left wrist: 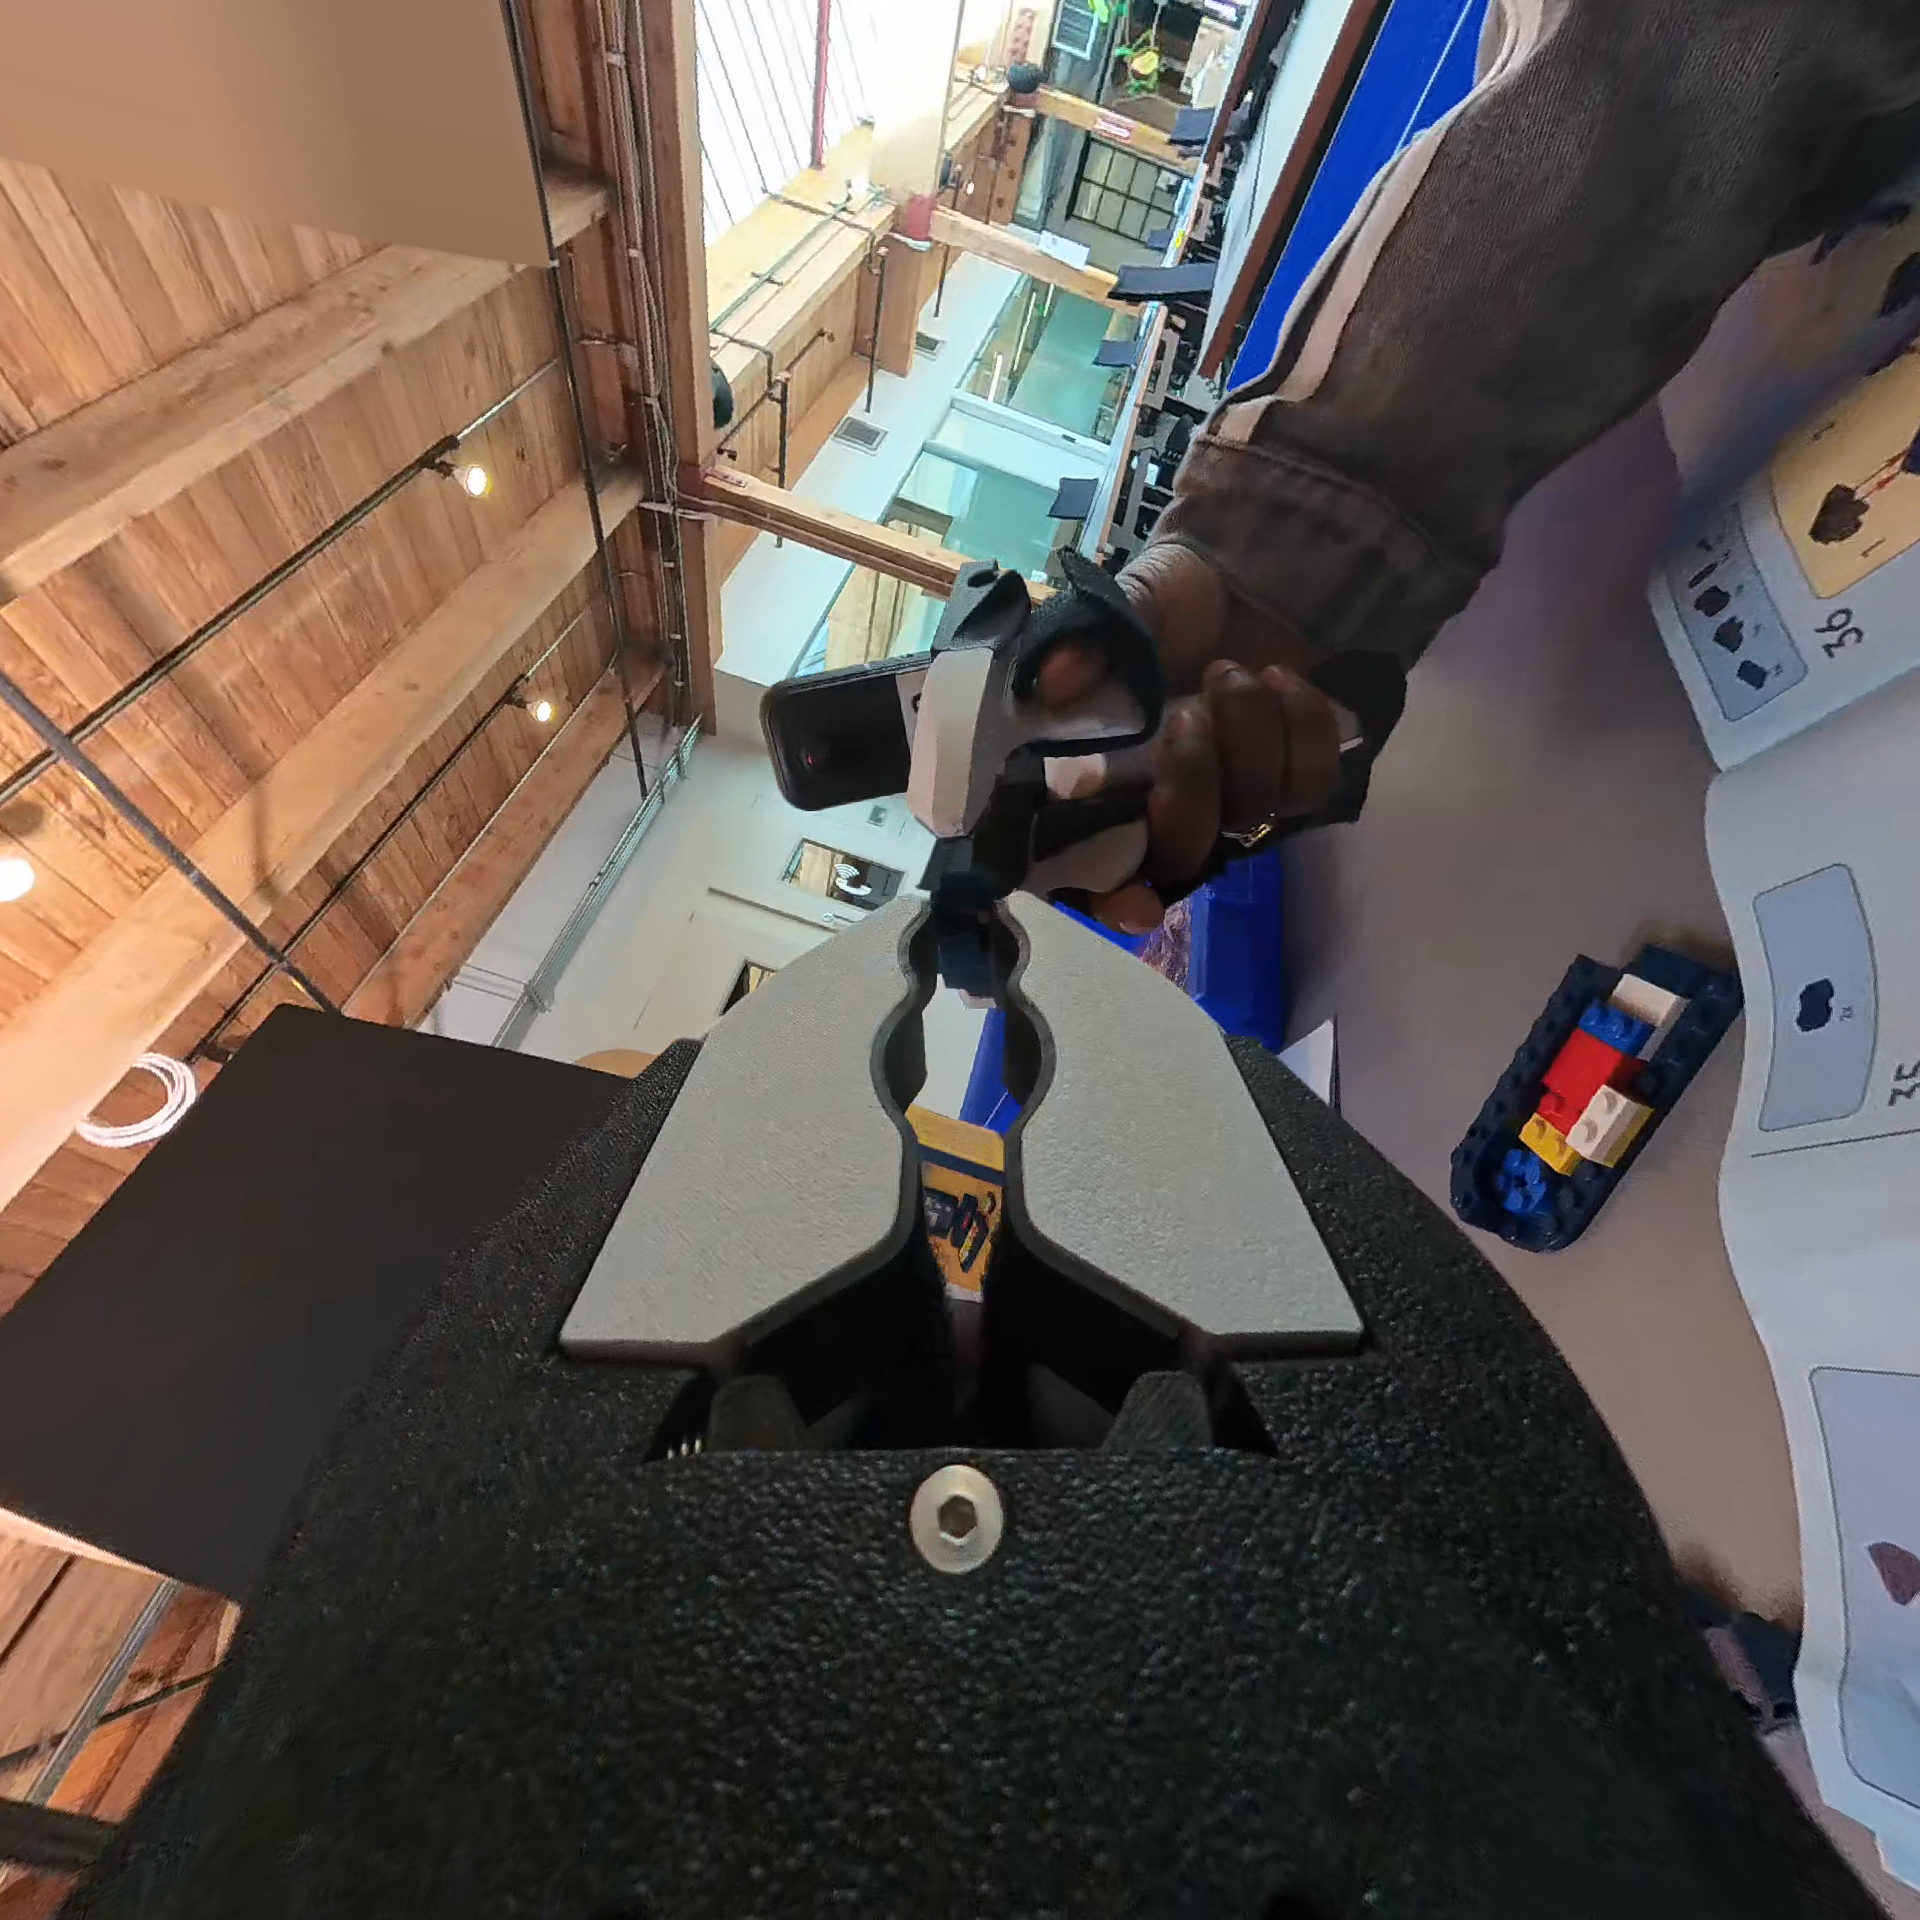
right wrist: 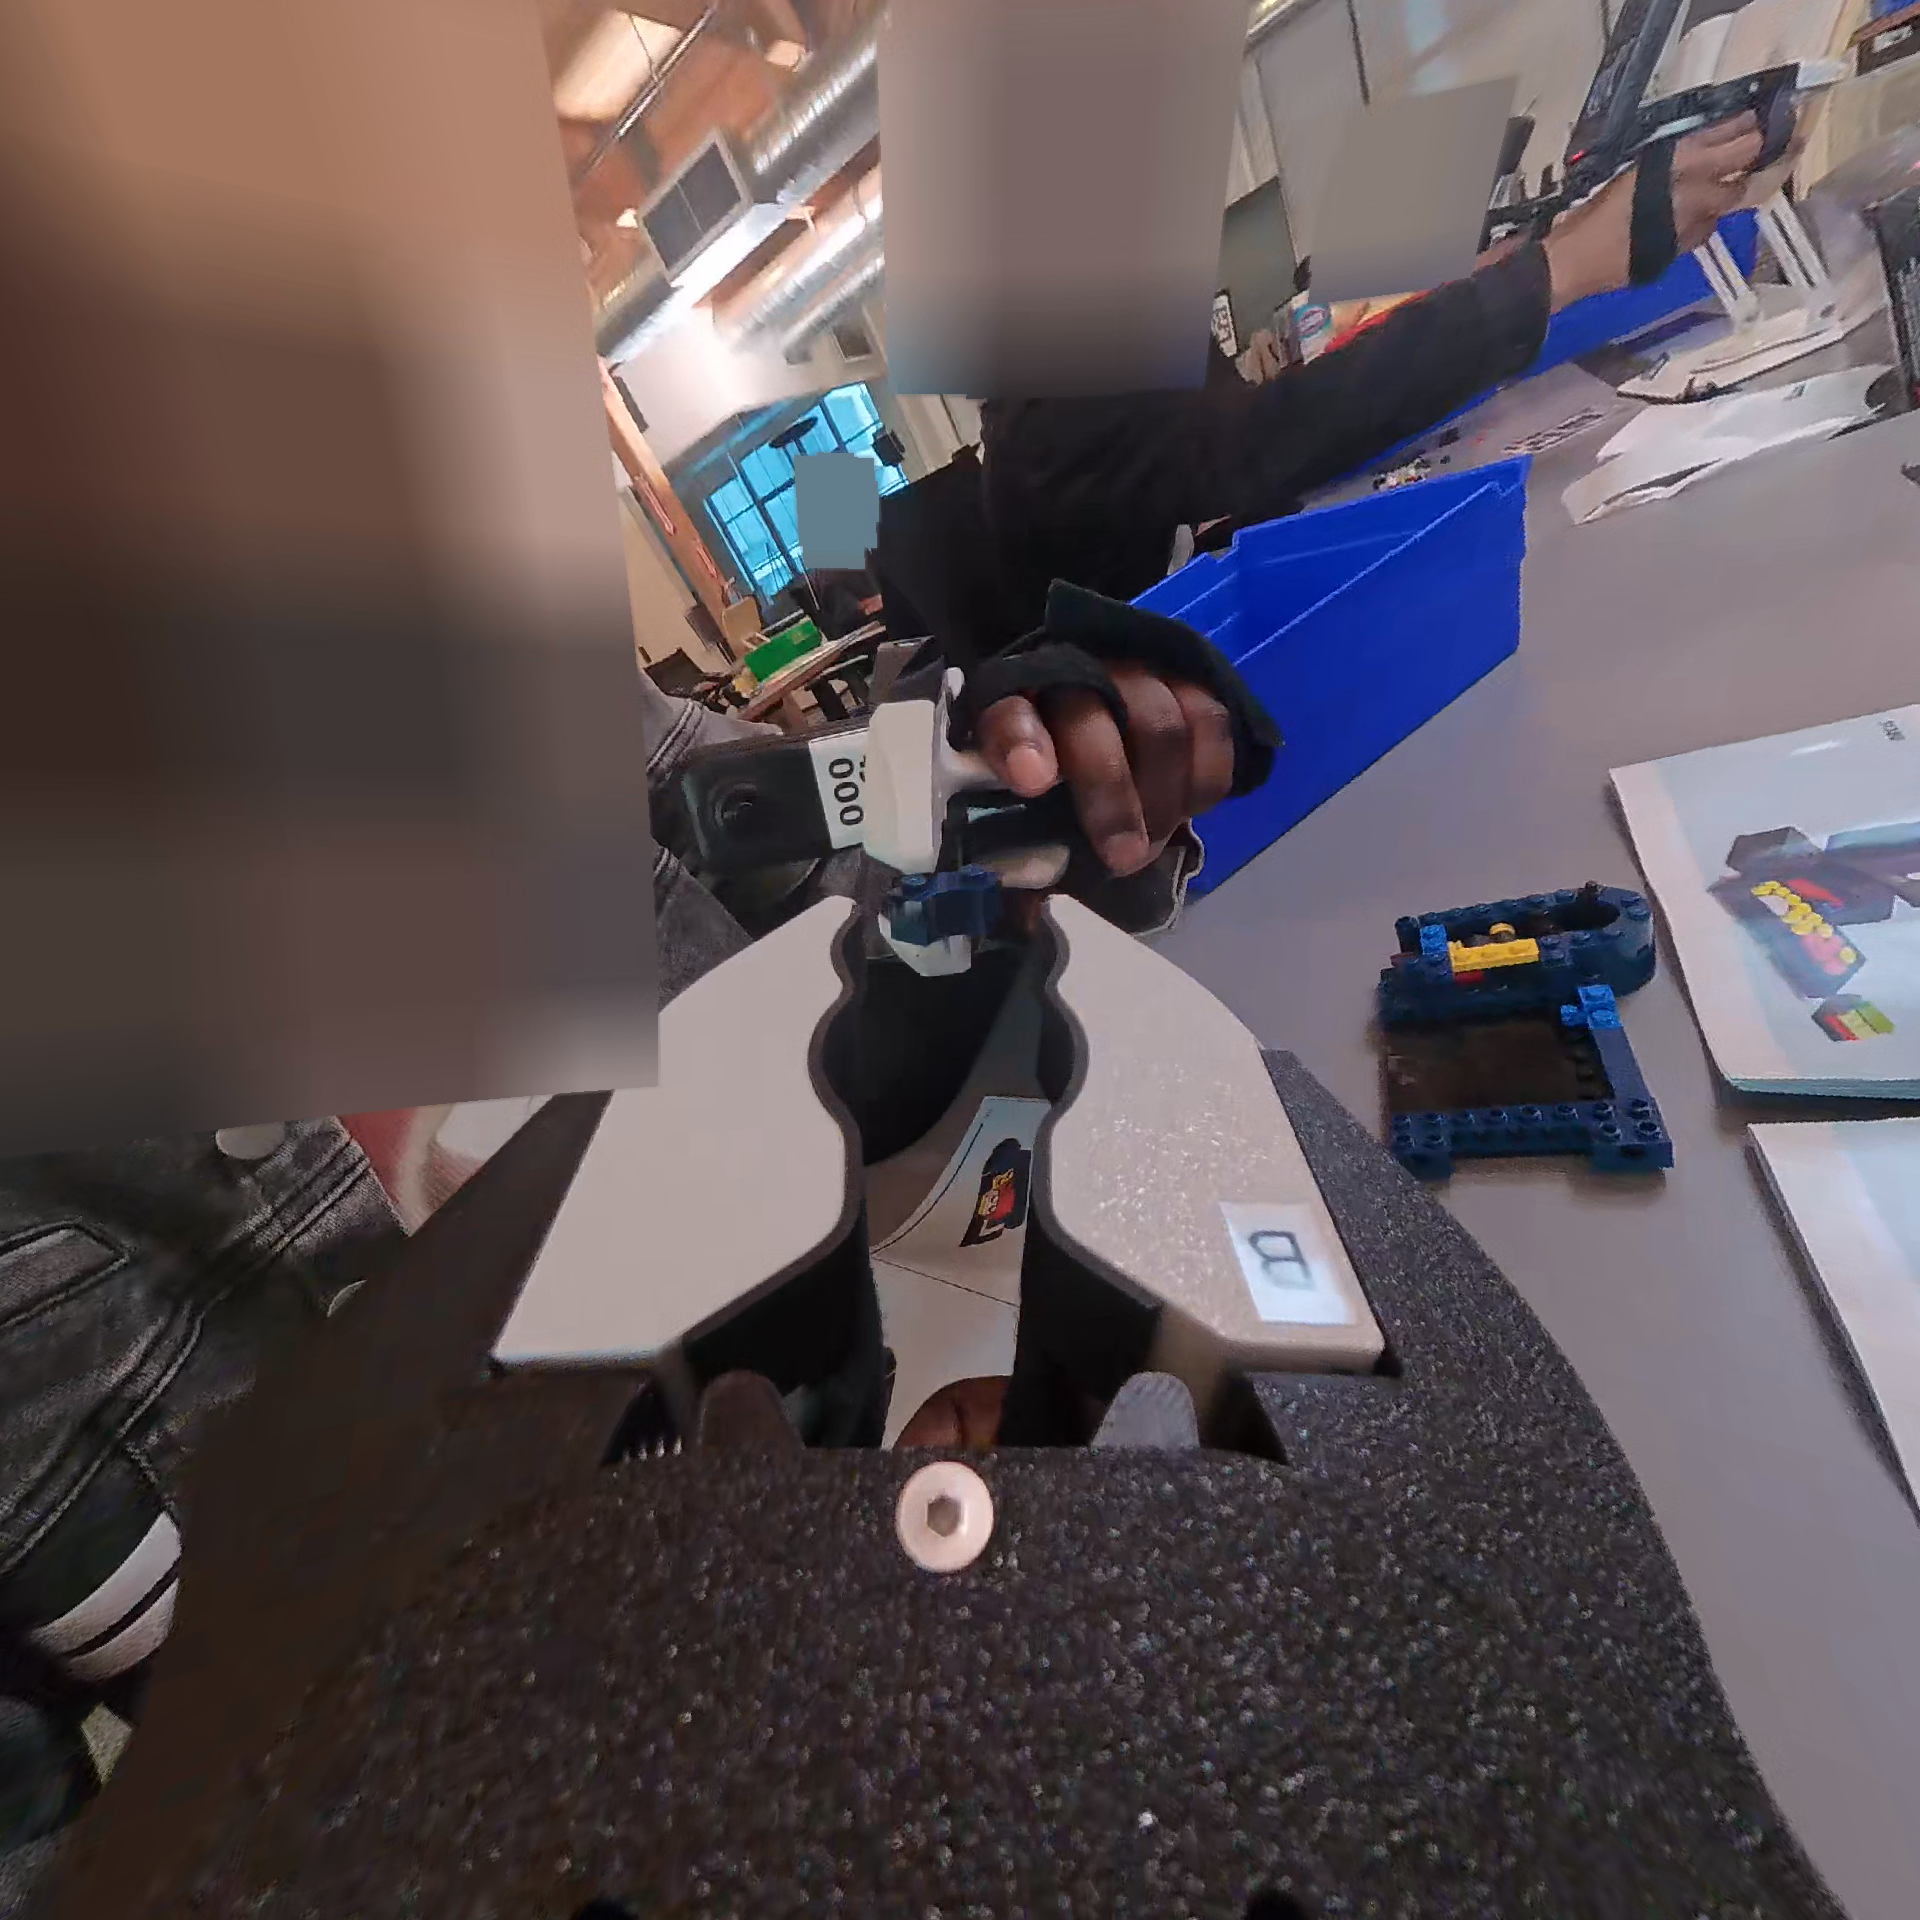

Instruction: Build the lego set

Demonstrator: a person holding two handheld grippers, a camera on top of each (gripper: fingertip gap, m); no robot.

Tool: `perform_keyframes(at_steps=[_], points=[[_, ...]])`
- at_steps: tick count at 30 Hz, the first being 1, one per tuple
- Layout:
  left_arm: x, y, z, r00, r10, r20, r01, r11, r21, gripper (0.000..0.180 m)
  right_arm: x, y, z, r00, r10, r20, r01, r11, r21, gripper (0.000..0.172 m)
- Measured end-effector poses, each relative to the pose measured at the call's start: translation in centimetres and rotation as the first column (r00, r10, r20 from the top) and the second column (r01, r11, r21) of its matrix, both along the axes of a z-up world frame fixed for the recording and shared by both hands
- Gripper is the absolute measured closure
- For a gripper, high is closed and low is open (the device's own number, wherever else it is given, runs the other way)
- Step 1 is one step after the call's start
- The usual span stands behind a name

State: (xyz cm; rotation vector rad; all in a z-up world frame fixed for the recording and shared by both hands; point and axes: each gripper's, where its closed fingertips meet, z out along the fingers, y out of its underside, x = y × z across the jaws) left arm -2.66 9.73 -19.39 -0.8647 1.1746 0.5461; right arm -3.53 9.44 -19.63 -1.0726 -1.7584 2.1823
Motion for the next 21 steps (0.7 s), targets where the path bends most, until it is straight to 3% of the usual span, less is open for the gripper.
perform_keyframes(at_steps=[9,11,13,15,17,19,21], points=[[-0.3,0.2,-0.5,1.000,0.004,0.013,-0.003,0.999,-0.035,0.171,-0.5,-0.4,-0.6,0.999,-0.032,0.000,0.032,0.996,0.079,0.153],[-0.6,0.5,-0.6,0.995,-0.006,0.102,0.017,0.994,-0.107,0.166,-0.7,0.0,-0.7,0.998,-0.065,-0.026,0.067,0.992,0.105,0.153],[-1.1,0.7,-0.2,0.961,-0.039,0.275,0.099,0.973,-0.207,0.156,-0.9,0.6,-0.4,0.990,-0.113,-0.086,0.125,0.981,0.146,0.153],[-2.3,1.1,0.6,0.856,-0.027,0.517,0.220,0.923,-0.317,0.159,-1.4,1.5,-0.4,0.962,-0.191,-0.195,0.239,0.935,0.262,0.153],[-4.6,2.5,1.4,0.638,0.108,0.763,0.348,0.843,-0.411,0.166,-1.8,2.5,0.2,0.880,-0.264,-0.394,0.419,0.822,0.385,0.153],[-5.4,3.4,0.5,0.463,0.279,0.841,0.522,0.681,-0.514,0.163,-2.1,3.2,0.8,0.774,-0.276,-0.570,0.586,0.653,0.479,0.153],[-5.0,3.4,0.0,0.333,0.379,0.864,0.684,0.534,-0.498,0.163,-2.2,3.1,0.7,0.730,-0.234,-0.642,0.646,0.542,0.537,0.153]])
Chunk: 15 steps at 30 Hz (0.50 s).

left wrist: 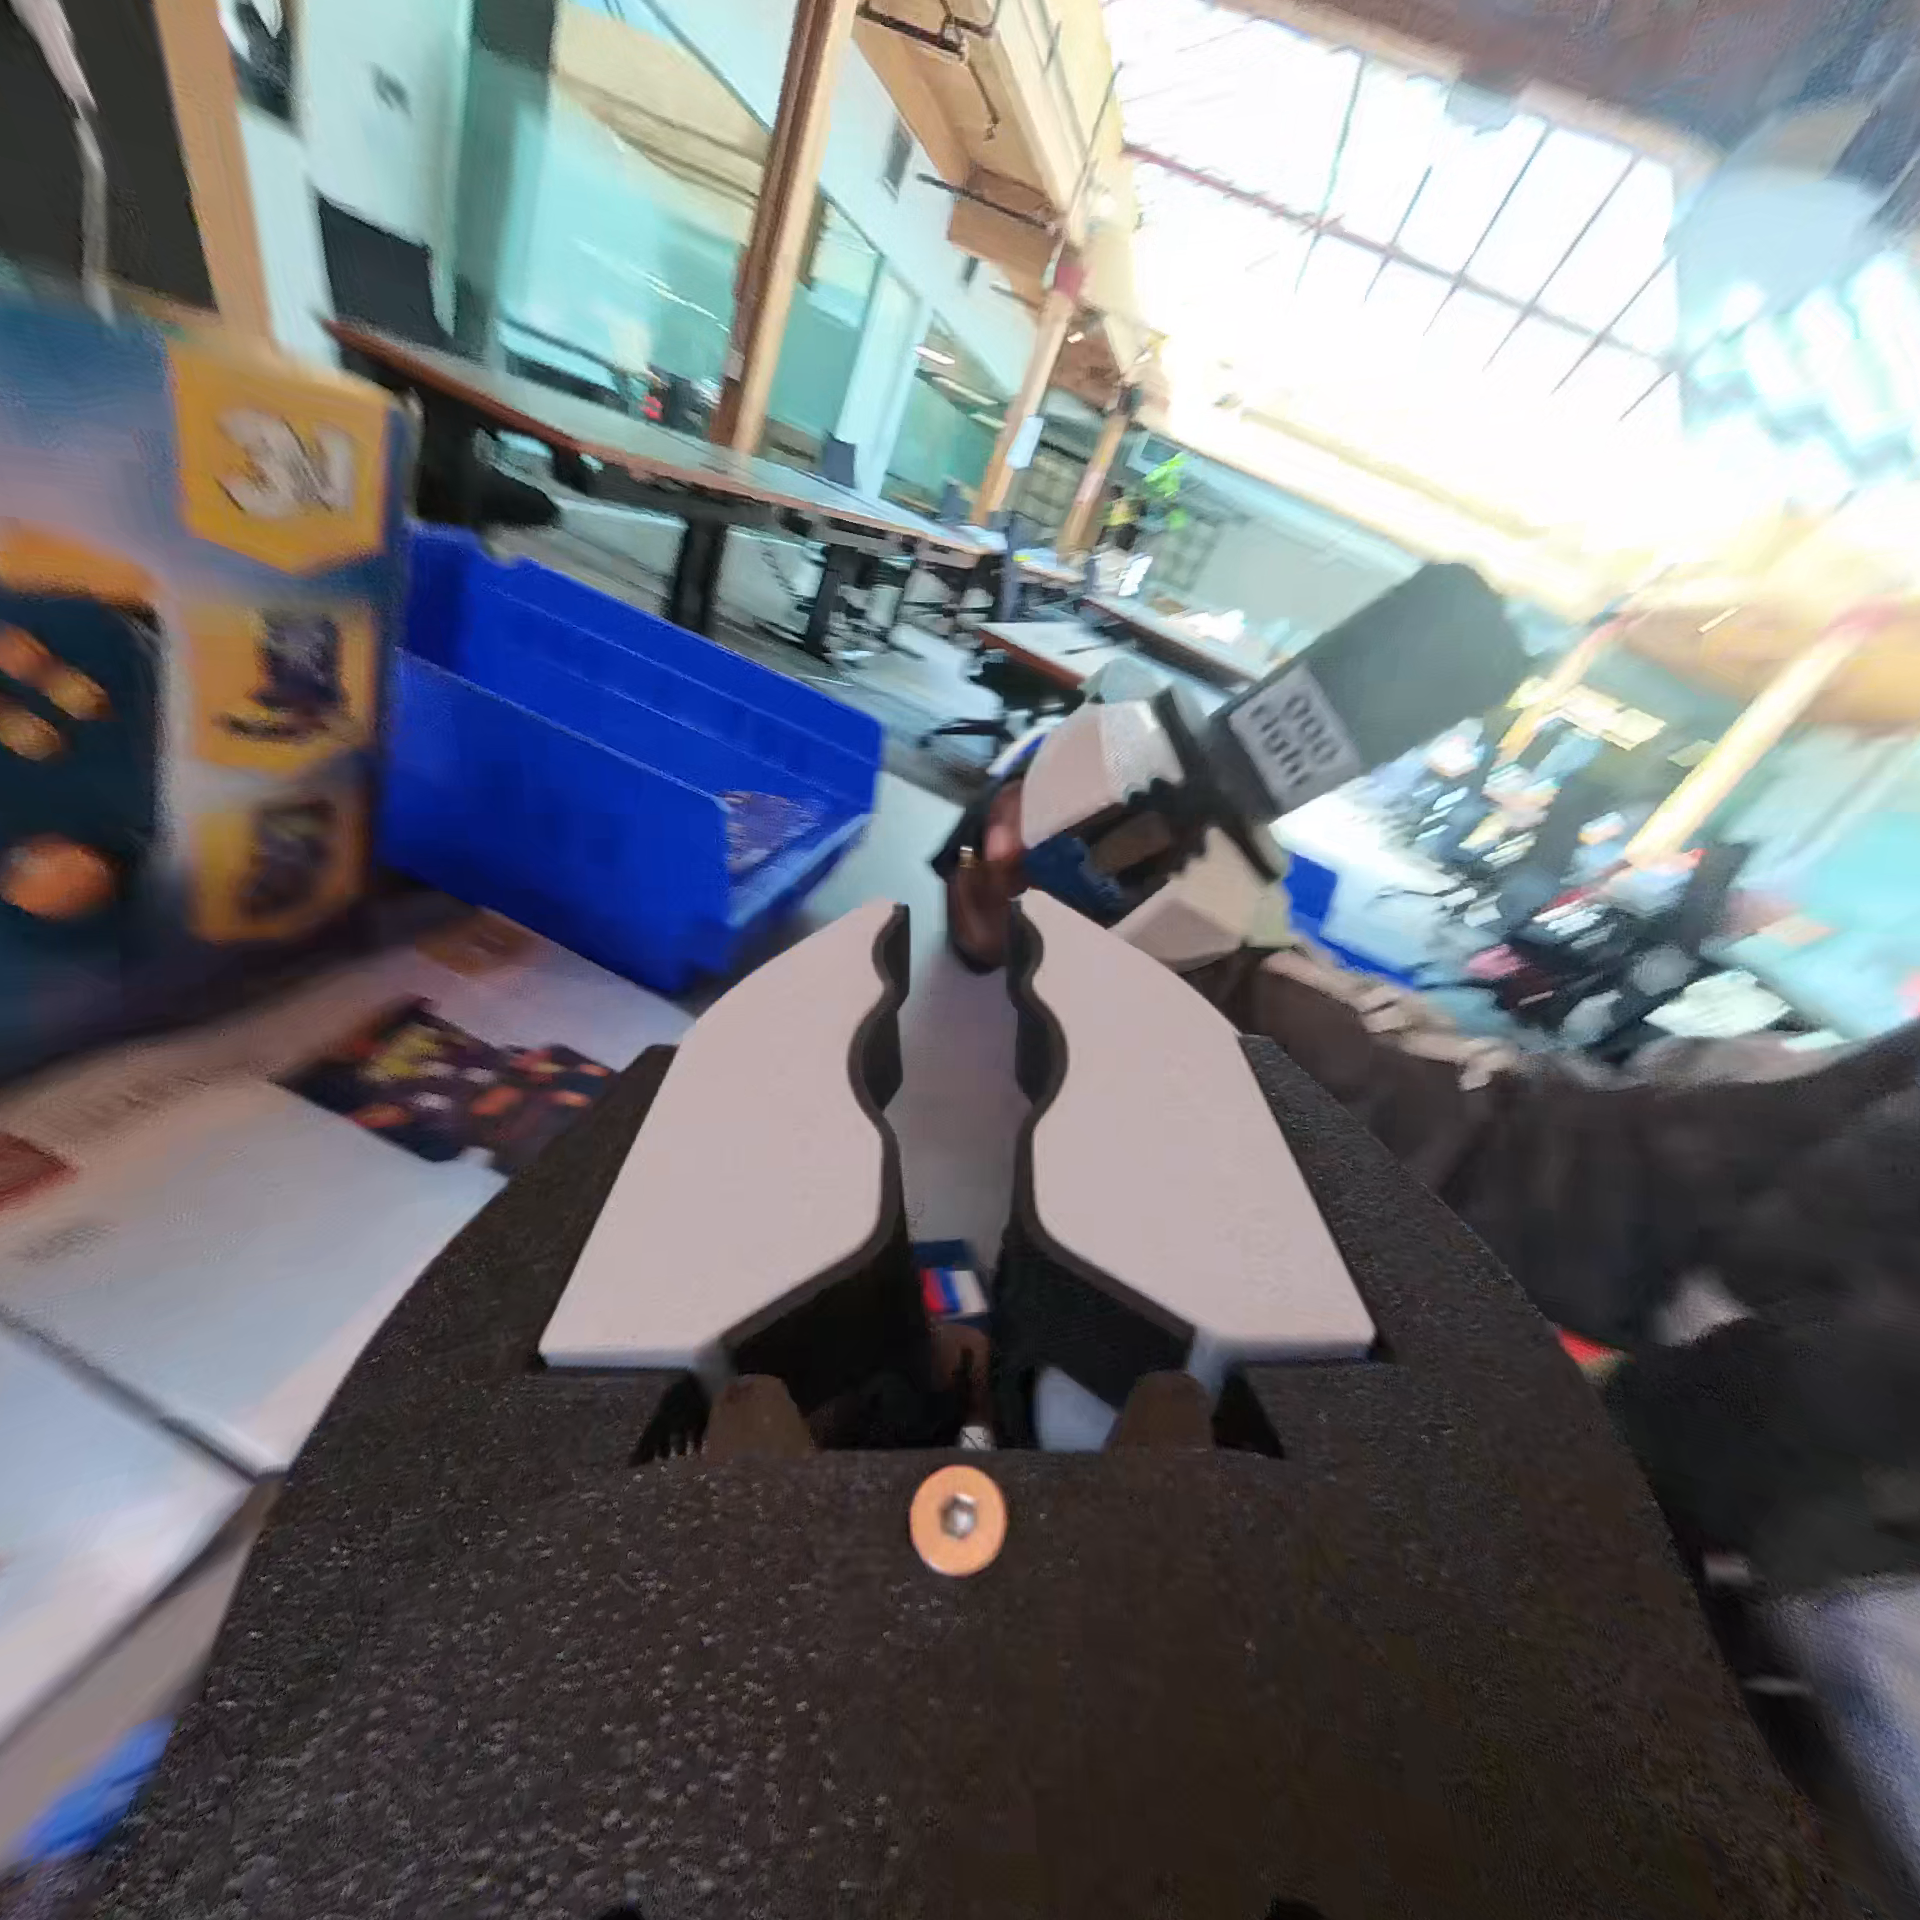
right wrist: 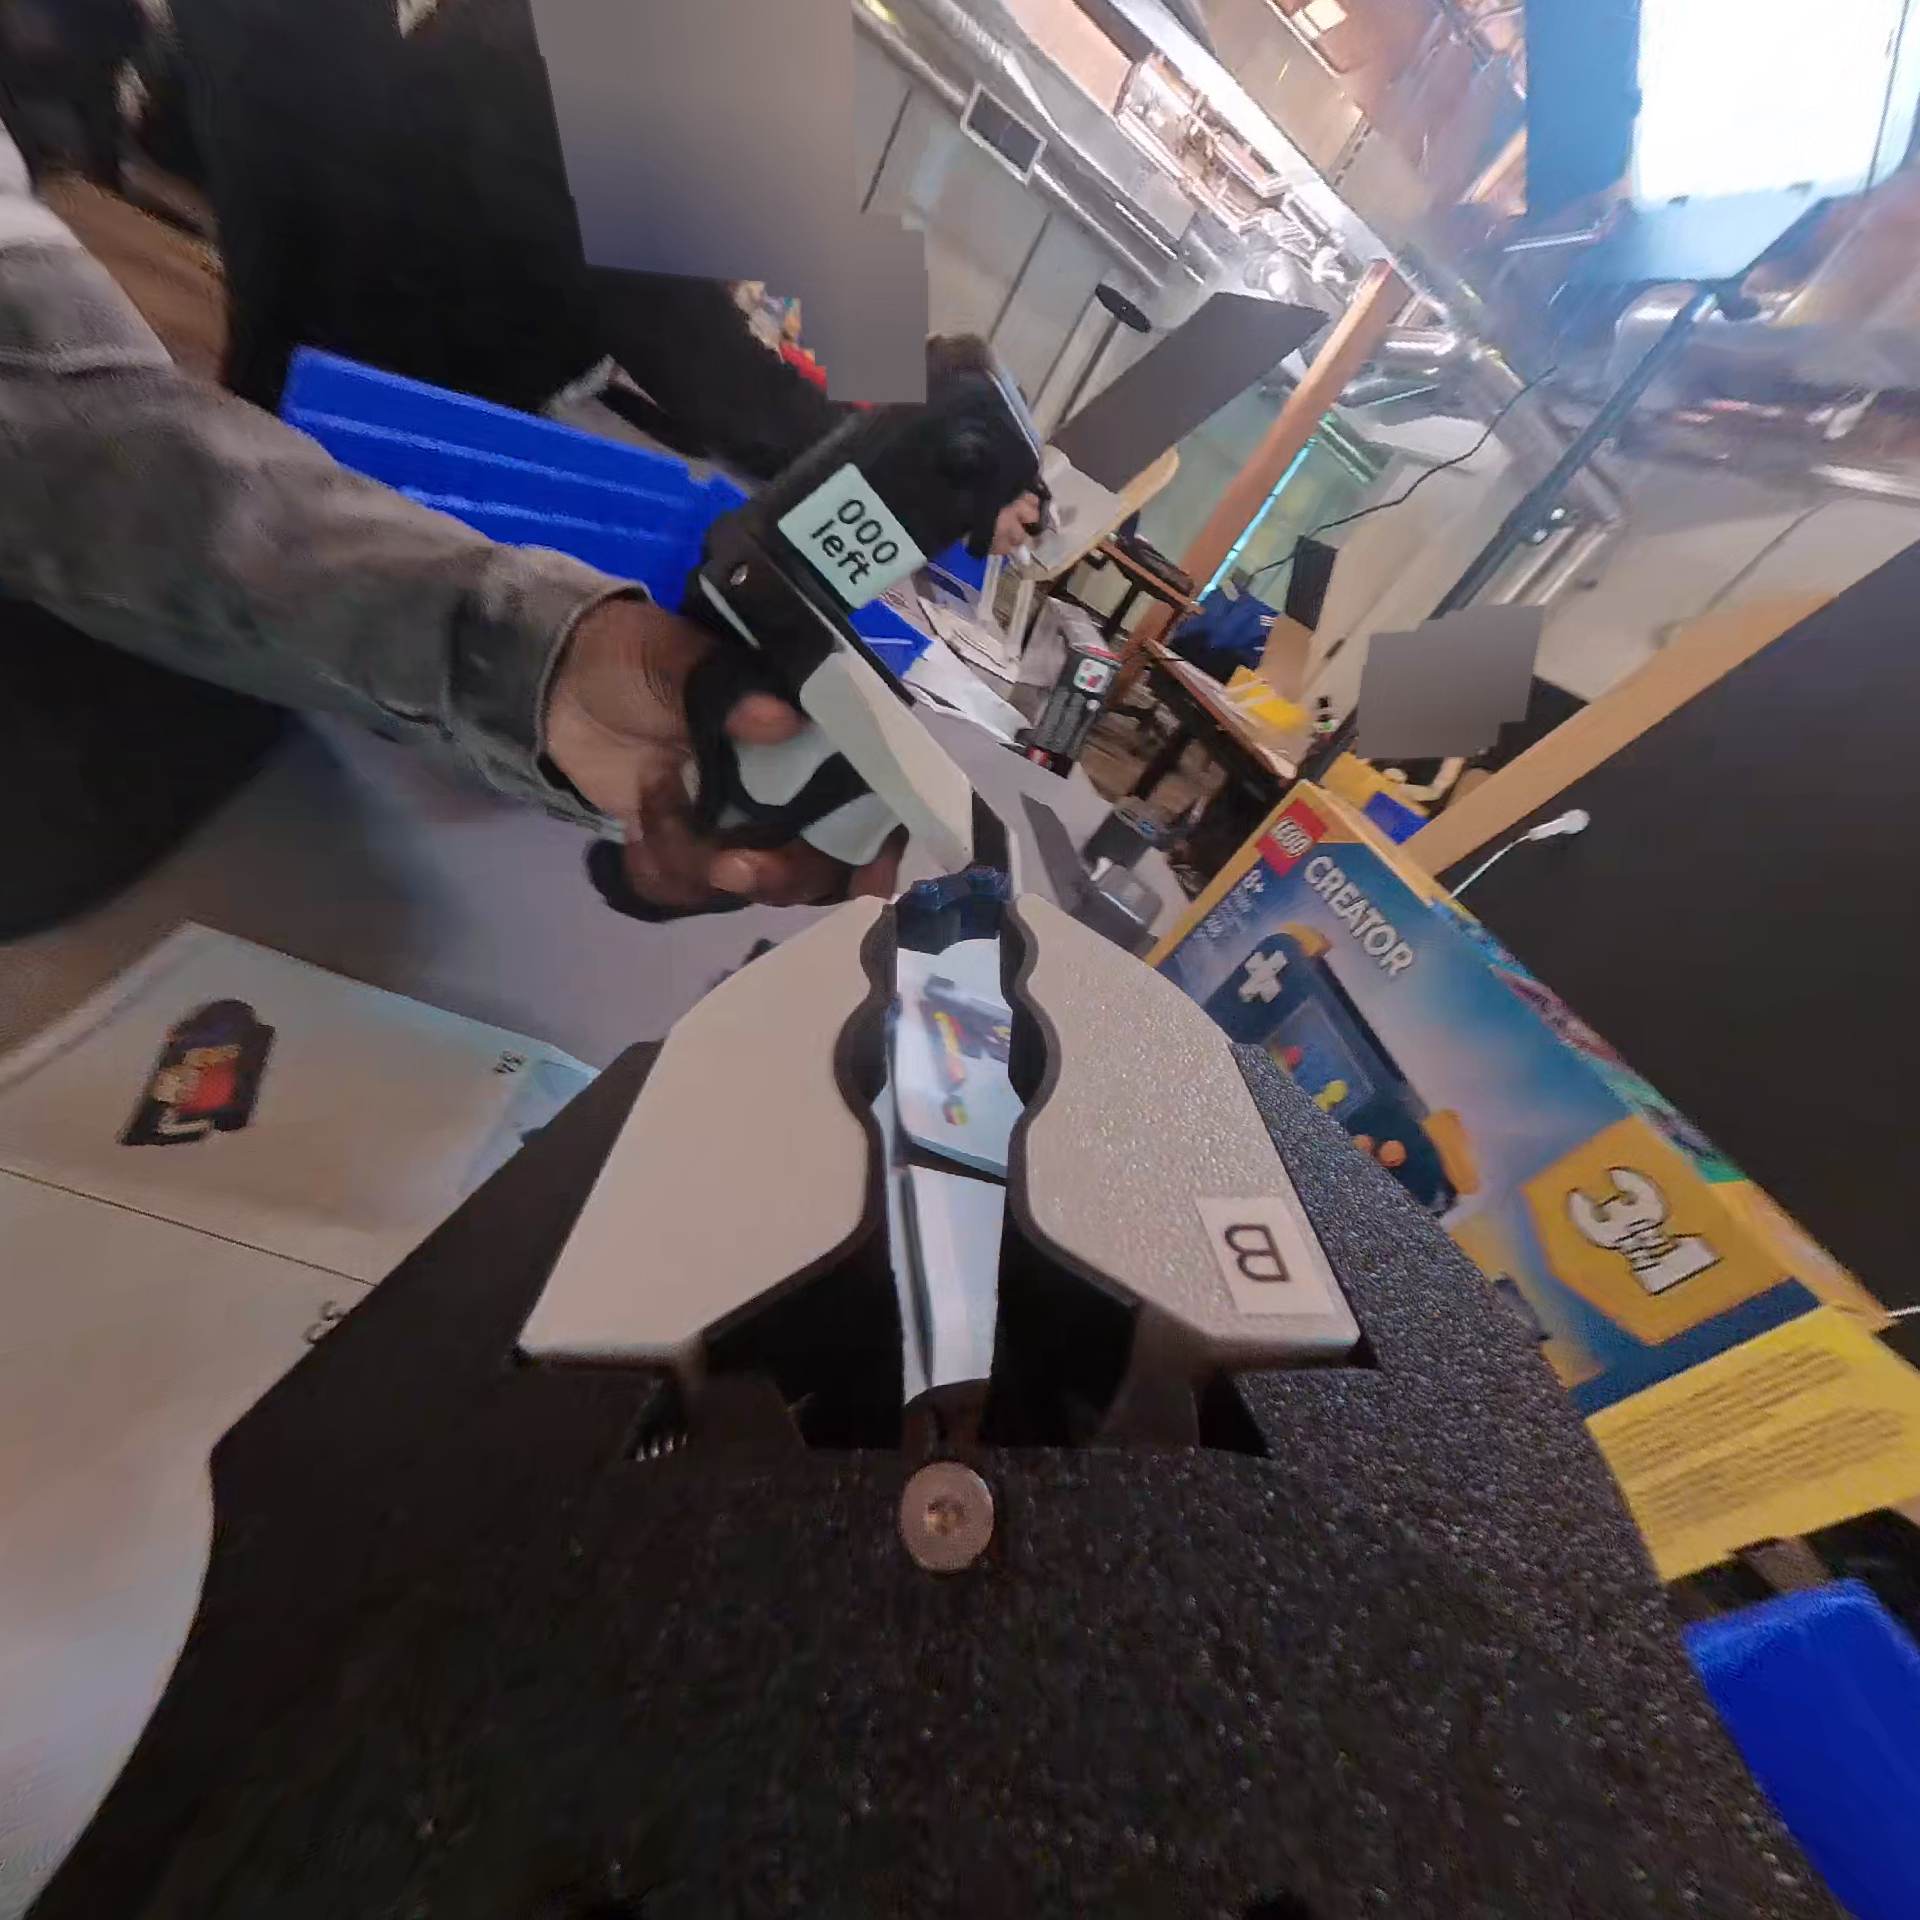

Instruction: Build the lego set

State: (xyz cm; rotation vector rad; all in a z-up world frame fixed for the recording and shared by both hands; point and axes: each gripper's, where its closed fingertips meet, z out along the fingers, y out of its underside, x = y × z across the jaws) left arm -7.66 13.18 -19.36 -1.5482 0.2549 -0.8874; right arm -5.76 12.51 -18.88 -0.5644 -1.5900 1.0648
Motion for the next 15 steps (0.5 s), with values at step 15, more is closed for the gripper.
perform_keyframes(at_steps=[15], points=[[1.8,-0.5,-1.3,0.937,-0.186,0.296,0.251,0.947,-0.200,0.165,-0.8,0.0,-1.3,0.999,-0.048,0.008,0.047,0.993,0.104,0.153]])
